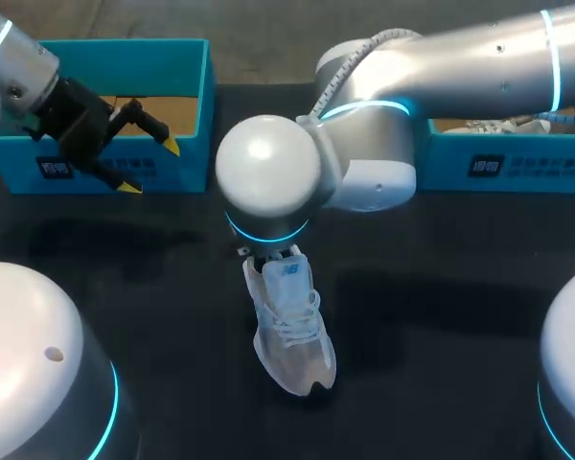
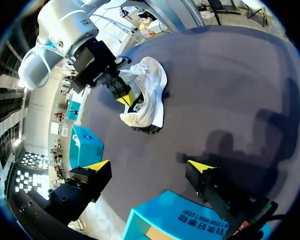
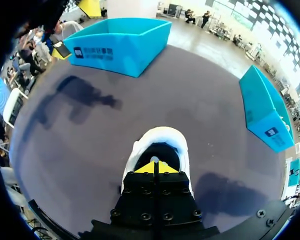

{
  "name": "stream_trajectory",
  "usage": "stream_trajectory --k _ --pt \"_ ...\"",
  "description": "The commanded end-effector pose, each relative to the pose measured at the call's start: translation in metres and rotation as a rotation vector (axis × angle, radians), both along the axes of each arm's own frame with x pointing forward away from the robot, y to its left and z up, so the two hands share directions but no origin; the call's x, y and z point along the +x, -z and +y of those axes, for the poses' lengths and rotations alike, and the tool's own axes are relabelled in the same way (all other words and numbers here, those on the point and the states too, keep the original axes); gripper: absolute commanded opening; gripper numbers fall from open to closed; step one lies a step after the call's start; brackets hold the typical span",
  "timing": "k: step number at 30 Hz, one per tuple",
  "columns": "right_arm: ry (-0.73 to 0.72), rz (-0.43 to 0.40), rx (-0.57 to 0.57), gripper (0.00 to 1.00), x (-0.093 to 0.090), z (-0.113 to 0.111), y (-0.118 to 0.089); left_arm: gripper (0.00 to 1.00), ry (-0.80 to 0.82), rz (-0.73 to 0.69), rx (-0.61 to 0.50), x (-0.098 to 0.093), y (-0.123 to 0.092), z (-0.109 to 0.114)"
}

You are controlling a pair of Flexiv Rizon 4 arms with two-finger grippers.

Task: Take the shoe out of the shoebox, open the shoe tongue, remove and reinsert the insole, then place the shoe into the shoebox

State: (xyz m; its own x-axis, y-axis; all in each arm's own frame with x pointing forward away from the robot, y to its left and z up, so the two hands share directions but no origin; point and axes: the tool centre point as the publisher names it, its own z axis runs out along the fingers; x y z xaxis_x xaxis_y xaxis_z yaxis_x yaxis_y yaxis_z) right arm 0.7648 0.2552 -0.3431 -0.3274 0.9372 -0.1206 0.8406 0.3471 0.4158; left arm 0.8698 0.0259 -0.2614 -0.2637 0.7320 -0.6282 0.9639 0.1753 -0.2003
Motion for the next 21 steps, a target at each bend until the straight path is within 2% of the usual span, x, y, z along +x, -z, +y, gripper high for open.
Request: stream_trajectory --k 1,10,21 --pt "0.003 0.002 -0.001 0.00 0.007 -0.003 0.009 1.00 0.000 0.000 0.003 0.000 -0.001 0.000" --pt "0.009 -0.013 -0.004 0.00 0.016 -0.010 0.022 1.00 0.000 0.000 0.003 0.000 -0.001 0.000" --pt "0.010 0.005 -0.004 0.00 0.021 -0.007 0.049 1.00 0.000 0.000 0.003 0.000 -0.001 0.000"
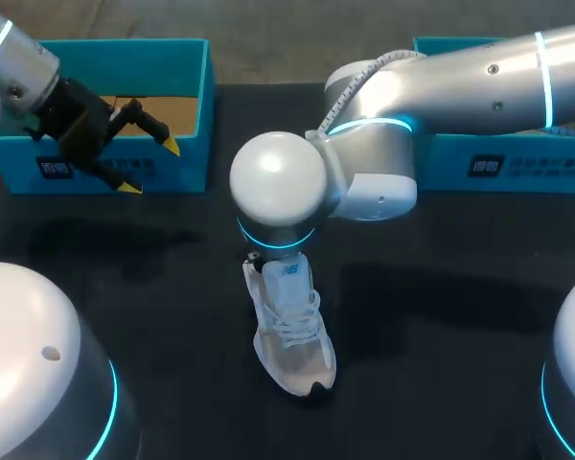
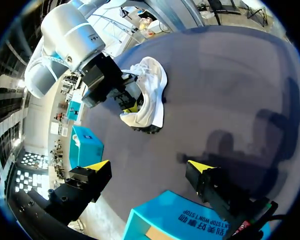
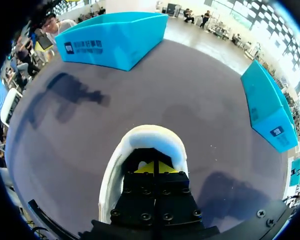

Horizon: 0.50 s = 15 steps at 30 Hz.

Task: Take the shoe out of the shoebox, open the shoe tongue, remove and reinsert the insole, then place the shoe into the shoebox

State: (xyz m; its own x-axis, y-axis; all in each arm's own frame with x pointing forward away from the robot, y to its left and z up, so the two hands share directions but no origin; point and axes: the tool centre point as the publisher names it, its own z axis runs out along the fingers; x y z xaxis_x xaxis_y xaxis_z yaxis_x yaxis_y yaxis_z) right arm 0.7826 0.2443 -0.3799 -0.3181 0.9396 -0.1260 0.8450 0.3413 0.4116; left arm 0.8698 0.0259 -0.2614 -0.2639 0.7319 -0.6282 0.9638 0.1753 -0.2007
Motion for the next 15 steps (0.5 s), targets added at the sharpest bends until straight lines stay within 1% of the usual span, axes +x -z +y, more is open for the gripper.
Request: stream_trajectory --k 1,4,5,9,11,15 --pt "0.000 0.003 0.003 0.00 0.003 0.004 0.014 1.00 0.000 -0.001 0.003 0.000 -0.001 0.000" --pt "0.003 0.007 -0.003 0.00 0.004 0.004 0.020 1.00 0.000 -0.001 0.003 0.000 -0.001 0.000" --pt "0.006 0.013 -0.008 0.00 0.005 0.004 0.024 1.00 0.000 -0.001 0.003 0.000 -0.001 0.000" --pt "0.021 0.032 0.024 0.00 0.005 0.002 0.030 1.00 0.000 -0.001 0.003 0.000 -0.001 0.000" --pt "0.027 0.027 0.027 0.00 0.003 0.002 0.023 1.00 0.000 -0.001 0.003 0.000 -0.001 0.000" --pt "0.027 -0.014 0.036 0.00 -0.004 0.004 -0.001 1.00 0.000 -0.001 0.003 0.000 -0.001 0.000"
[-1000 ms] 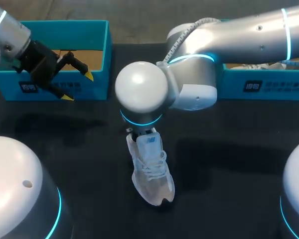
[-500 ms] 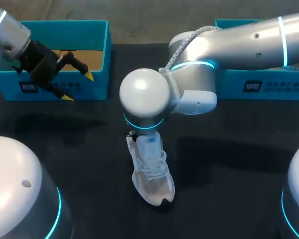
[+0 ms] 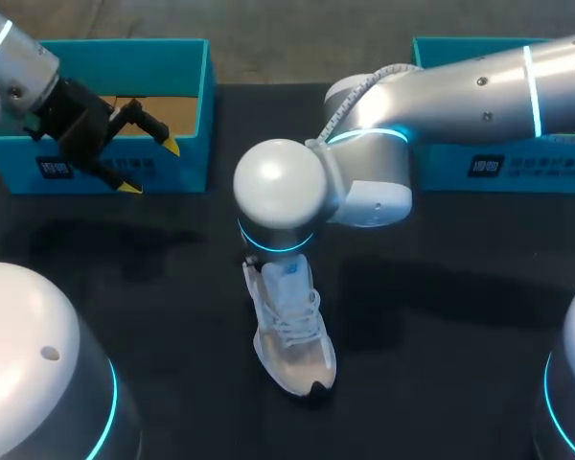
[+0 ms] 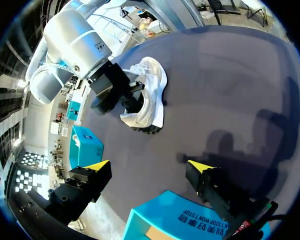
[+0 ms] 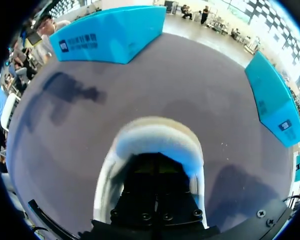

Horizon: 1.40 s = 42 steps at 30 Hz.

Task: Take the shoe out of the shoebox, open the shoe tongue, remove and reinsert the insole, then place the shoe into the shoebox

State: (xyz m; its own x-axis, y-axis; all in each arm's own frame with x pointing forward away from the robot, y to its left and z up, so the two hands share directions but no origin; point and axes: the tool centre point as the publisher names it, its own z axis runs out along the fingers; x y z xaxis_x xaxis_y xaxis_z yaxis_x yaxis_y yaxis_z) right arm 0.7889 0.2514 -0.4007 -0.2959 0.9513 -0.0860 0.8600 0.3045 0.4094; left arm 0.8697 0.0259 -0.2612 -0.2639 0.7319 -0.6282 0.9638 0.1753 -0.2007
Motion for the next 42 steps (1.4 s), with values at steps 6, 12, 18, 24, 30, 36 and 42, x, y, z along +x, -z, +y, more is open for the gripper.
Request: stream_trajectory --k 6,12,18,24,30,36,42 --pt "-0.005 -0.058 -0.039 0.00 -0.013 0.002 -0.045 1.00 0.000 -0.001 0.003 0.000 0.000 0.000" --pt "0.003 -0.043 -0.048 0.00 -0.003 -0.002 -0.033 1.00 0.000 -0.001 0.003 0.000 0.000 0.000" --pt "0.005 -0.003 -0.051 0.00 0.010 -0.005 -0.011 1.00 0.000 -0.001 0.003 0.000 0.000 0.000" --pt "0.019 0.035 -0.015 0.00 0.010 -0.008 0.016 1.00 0.000 -0.001 0.003 0.000 0.000 0.000" --pt "0.031 0.062 0.006 0.00 -0.001 -0.003 0.032 1.00 0.000 -0.001 0.003 0.000 0.000 0.000" --pt "0.050 0.079 0.018 0.00 -0.016 0.000 0.024 1.00 0.000 -0.001 0.003 0.000 0.000 0.000" --pt "0.034 0.043 -0.014 0.00 -0.023 0.006 -0.022 1.00 0.000 -0.001 0.003 0.000 0.000 0.000"
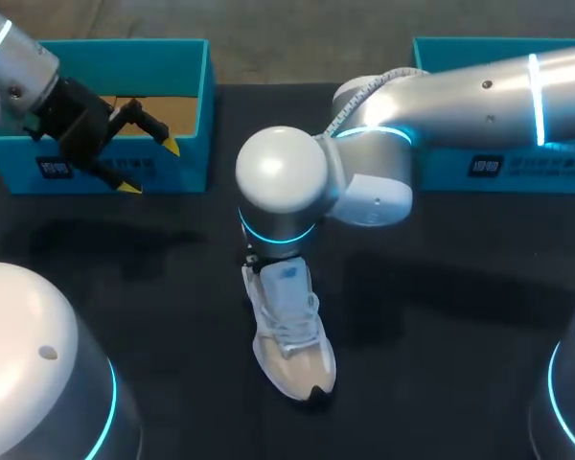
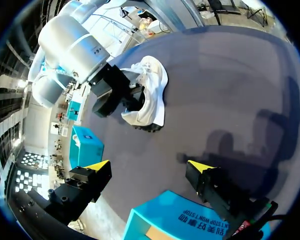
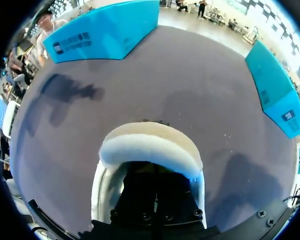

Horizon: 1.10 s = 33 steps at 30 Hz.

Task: Take the shoe out of the shoebox, open the shoe tongue, remove and reinsert the insole, then place the shoe into the shoebox

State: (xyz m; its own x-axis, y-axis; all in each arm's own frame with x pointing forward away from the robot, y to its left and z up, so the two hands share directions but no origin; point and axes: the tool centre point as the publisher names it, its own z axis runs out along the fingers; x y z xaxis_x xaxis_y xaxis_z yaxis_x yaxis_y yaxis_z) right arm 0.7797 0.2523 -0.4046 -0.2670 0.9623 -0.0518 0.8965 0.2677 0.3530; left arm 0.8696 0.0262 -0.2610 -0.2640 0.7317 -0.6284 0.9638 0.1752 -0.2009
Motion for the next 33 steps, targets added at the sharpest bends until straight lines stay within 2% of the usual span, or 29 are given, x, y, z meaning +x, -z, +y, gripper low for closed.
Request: stream_trajectory --k 1,9,24,29,33 --pt "-0.007 -0.026 -0.037 0.00 -0.015 0.006 -0.033 1.00 0.000 -0.001 0.004 0.000 0.000 0.000" --pt "-0.017 -0.023 -0.040 0.00 -0.018 0.005 -0.056 1.00 0.000 -0.001 0.004 0.000 0.000 0.000" --pt "-0.023 0.107 -0.045 0.00 -0.032 -0.014 -0.047 1.00 0.000 -0.001 0.004 0.000 0.000 0.000" --pt "-0.025 0.119 -0.055 0.00 -0.044 -0.013 -0.054 1.00 0.000 -0.001 0.004 0.000 0.000 0.000" --pt "-0.037 0.151 -0.065 0.14 -0.053 -0.012 -0.057 1.00 0.000 -0.001 0.004 0.000 0.000 0.000"
